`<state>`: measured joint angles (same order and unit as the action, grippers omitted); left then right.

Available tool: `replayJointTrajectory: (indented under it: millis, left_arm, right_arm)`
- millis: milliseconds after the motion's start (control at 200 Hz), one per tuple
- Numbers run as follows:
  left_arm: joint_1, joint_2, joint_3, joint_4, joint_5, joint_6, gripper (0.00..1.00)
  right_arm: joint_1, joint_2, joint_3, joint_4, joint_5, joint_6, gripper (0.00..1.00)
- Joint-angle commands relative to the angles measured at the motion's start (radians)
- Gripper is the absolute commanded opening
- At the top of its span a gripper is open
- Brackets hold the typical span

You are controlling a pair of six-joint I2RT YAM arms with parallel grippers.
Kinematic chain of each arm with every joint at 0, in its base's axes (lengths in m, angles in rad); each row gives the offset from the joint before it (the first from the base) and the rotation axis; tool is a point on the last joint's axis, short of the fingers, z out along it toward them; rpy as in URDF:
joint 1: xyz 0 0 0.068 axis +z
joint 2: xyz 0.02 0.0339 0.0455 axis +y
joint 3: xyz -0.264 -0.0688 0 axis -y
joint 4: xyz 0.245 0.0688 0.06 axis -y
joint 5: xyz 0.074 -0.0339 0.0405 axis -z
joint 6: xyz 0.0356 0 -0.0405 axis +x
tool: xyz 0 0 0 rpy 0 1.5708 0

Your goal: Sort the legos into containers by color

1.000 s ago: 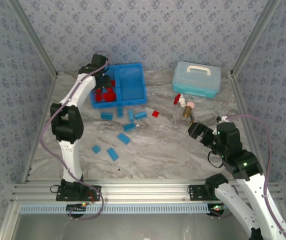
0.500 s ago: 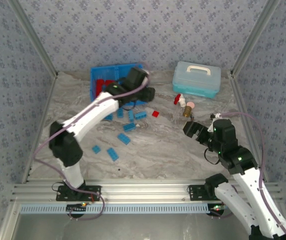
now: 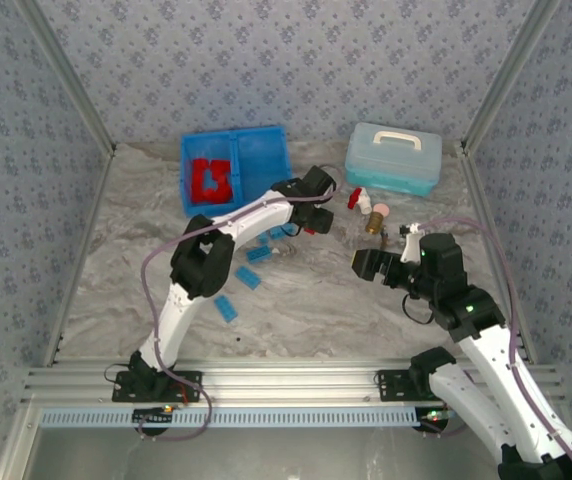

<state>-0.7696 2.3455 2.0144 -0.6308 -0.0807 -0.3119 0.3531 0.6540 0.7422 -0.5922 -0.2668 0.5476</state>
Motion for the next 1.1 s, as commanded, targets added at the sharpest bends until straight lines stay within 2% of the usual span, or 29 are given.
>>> replayJointTrajectory:
  millis: [0,115,435,705,760,814,879,959,999,1099]
  left_arm:
    - [0.001,0.052,0.088,-0.036,0.031,0.034,0.66]
    - [0.001,0.077,0.095,-0.041,0.039,0.019,0.61]
    - [-0.002,0.076,-0.027,-0.018,0.012,0.004,0.59]
    - [-0.005,0.052,-0.102,0.002,0.010,-0.006,0.37]
    - [-0.004,0.040,-0.104,-0.004,0.019,-0.010,0.36]
    - [-0.008,0.018,-0.116,-0.008,0.016,-0.008,0.43]
    - [-0.011,-0.023,-0.138,-0.016,-0.004,-0.007,0.63]
    - [-0.012,-0.072,-0.176,-0.020,-0.011,-0.015,0.79]
    - [-0.019,-0.094,-0.202,-0.013,-0.012,-0.021,0.83]
    - [-0.046,-0.121,-0.256,-0.005,-0.034,-0.055,0.84]
  right_arm:
    - [0.002,-0.016,0.021,-0.040,0.004,-0.034,1.00]
    - [0.001,-0.016,0.031,-0.052,0.029,-0.037,1.00]
    - [0.001,-0.007,0.029,-0.030,0.037,-0.032,1.00]
    - [0.000,-0.007,0.028,-0.026,0.050,-0.009,1.00]
    - [0.000,-0.006,0.030,-0.033,0.054,-0.006,1.00]
    - [0.000,-0.007,0.035,-0.039,0.055,-0.006,1.00]
    - [0.001,-0.010,0.036,-0.043,0.054,-0.006,1.00]
    - [0.001,-0.016,0.034,-0.047,0.054,-0.004,1.00]
    - [0.000,-0.018,0.034,-0.047,0.054,0.000,1.00]
    - [0.000,-0.028,0.025,-0.036,0.054,0.007,1.00]
